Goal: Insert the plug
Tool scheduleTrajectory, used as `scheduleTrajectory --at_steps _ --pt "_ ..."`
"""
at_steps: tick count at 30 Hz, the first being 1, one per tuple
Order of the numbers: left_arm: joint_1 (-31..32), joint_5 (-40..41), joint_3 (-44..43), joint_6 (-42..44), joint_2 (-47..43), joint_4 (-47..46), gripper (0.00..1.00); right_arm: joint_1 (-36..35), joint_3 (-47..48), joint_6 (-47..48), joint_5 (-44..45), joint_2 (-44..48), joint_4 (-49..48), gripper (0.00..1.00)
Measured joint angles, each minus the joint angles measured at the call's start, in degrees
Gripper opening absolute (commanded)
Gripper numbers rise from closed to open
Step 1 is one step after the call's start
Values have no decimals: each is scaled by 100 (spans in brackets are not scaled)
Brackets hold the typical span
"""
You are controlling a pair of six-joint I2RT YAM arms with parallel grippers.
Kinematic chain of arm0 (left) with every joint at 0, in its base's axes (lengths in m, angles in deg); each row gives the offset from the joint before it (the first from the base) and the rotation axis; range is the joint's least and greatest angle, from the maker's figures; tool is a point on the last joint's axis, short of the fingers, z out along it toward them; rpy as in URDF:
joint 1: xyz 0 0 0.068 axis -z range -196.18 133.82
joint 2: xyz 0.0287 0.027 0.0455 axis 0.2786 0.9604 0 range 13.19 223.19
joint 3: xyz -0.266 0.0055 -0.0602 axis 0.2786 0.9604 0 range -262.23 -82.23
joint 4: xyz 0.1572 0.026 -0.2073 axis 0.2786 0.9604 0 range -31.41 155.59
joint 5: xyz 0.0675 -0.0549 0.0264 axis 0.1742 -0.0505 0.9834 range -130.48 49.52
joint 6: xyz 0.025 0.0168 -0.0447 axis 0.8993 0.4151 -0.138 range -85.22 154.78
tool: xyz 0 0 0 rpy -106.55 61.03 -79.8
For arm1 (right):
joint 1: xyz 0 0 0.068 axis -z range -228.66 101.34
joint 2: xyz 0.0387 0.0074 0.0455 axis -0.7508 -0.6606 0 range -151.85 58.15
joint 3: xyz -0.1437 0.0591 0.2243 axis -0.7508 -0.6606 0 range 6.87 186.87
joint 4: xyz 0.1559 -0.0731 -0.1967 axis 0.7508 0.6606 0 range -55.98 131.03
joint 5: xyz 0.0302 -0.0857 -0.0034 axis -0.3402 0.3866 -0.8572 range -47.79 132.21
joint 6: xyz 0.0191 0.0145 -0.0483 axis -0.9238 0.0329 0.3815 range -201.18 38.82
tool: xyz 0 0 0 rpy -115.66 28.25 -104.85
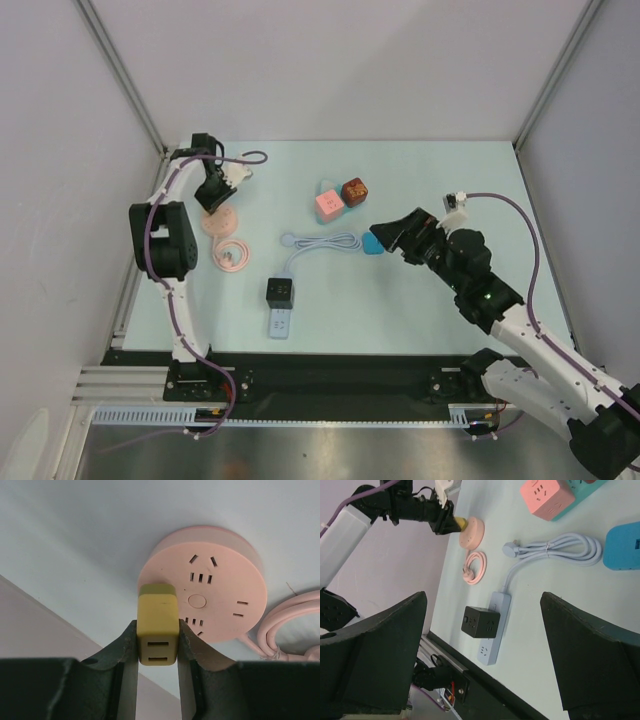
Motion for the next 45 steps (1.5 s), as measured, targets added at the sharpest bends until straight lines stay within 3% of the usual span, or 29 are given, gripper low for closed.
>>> scheduleTrajectory --at_steps 4,10,20,24,36,38,40,45 --pt "0 0 155 46 -76 -129 2 -273 136 195 155 118 214 100" --pt "0 120 151 15 -85 -170 43 -468 365 542 457 354 337 100" --pt "-166 424 472 -13 -125 -155 49 -442 369 662 634 402 391 100" --pt "-205 195 573 -20 -229 -170 56 -310 369 654 581 404 391 100" --pt "-232 -299 1231 -271 -726 -286 59 184 361 597 485 750 442 100" --pt "-232 -354 1335 -352 -809 -280 60 238 361 592 455 820 505 100" --pt "-232 -404 1429 -431 -883 -282 68 291 361 592 439 879 564 100" --pt "-232 -544 1720 -610 -1158 -284 68 358 361 551 398 1040 636 100"
